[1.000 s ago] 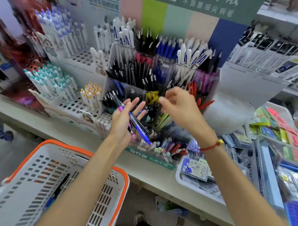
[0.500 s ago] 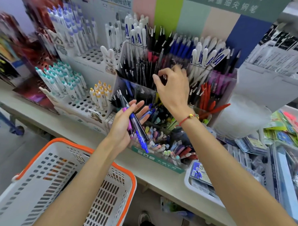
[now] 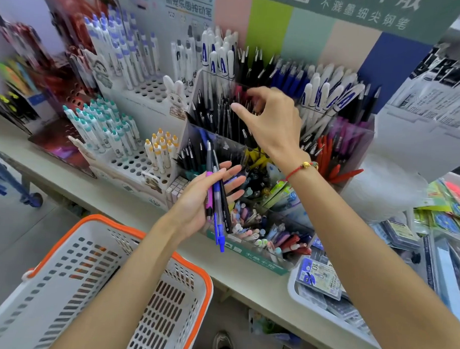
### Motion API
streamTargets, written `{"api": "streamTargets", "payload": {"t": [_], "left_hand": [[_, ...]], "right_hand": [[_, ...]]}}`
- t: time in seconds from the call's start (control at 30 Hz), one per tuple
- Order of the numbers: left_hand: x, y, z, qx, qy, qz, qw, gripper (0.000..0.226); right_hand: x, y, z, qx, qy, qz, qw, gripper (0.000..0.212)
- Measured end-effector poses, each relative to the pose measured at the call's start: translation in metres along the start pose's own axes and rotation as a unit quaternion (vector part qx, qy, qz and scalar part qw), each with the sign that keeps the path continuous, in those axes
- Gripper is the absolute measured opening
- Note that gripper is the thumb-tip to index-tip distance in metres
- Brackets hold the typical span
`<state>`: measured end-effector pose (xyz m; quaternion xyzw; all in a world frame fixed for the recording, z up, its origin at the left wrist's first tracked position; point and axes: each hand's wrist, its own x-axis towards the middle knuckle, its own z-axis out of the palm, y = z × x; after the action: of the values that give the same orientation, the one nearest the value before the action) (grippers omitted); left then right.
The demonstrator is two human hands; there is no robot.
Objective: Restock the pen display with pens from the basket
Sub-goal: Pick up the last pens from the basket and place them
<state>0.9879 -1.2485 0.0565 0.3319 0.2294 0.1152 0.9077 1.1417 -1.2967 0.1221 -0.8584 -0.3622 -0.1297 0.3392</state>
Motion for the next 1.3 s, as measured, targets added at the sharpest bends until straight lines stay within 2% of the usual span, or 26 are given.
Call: {"api": "streamTargets", "payload": {"t": [0.07,0.27,0.4,0.57,0.7,0.73,0.77,0.83,0.9,1.03,1.13,1.2,1.23,1.3], "left_hand": [[-0.002,0.001,-0.001,0.011,-0.004,-0.014,1.0,0.027],[-0.004,0.004,-0.006,0.008,0.005,-0.03,1.0,0.031],[-0.004,0.006,-0.008,-0.013,0.007,-0.029,0.999,0.032],[-0.003,0.009,-0.002,-0.028,-0.002,-0.017,0.999,0.03],[-0.002,0.01,0.001,-0.07,0.0,0.009,0.998,0.027],[-0.002,0.009,0.001,-0.067,-0.002,0.01,0.998,0.026],[-0.003,0.009,0.001,-0.047,-0.007,0.004,0.999,0.026],[-0.007,0.006,0.001,0.046,-0.025,-0.019,0.998,0.025],[-0.012,0.002,0.002,0.124,-0.056,-0.04,0.99,0.028],[-0.016,-0.003,-0.005,0.095,-0.08,-0.035,0.992,0.026],[-0.017,0.001,-0.005,0.074,-0.081,-0.021,0.994,0.032],[-0.016,0.004,-0.006,0.074,-0.058,-0.011,0.996,0.03],[-0.015,0.005,-0.008,0.063,-0.05,-0.008,0.997,0.029],[-0.013,0.007,-0.011,0.048,-0.031,-0.011,0.998,0.026]], "right_hand": [[0.006,-0.003,0.004,-0.009,0.024,-0.006,1.0,0.044],[0.021,-0.008,0.006,-0.045,0.032,-0.041,0.998,0.022],[0.015,-0.008,0.009,-0.088,0.017,-0.078,0.993,0.023],[0.006,-0.005,0.004,-0.063,-0.022,-0.066,0.996,0.016],[-0.014,-0.013,-0.011,-0.029,0.016,-0.08,0.996,0.019],[-0.021,-0.017,-0.014,-0.003,0.003,-0.062,0.998,0.019],[-0.028,-0.02,-0.015,0.017,-0.043,-0.034,0.998,0.021],[-0.038,-0.023,-0.013,0.011,-0.188,0.031,0.982,0.032],[-0.04,-0.022,-0.012,0.0,-0.292,0.076,0.953,0.034],[-0.041,-0.011,-0.025,0.118,-0.363,0.138,0.914,0.027],[-0.046,-0.003,-0.033,0.233,-0.34,0.178,0.893,0.02],[-0.049,-0.001,-0.037,0.333,-0.281,0.211,0.875,0.02],[-0.049,-0.001,-0.038,0.378,-0.222,0.218,0.872,0.018],[-0.046,0.001,-0.043,0.413,-0.047,0.2,0.887,0.007]]}}
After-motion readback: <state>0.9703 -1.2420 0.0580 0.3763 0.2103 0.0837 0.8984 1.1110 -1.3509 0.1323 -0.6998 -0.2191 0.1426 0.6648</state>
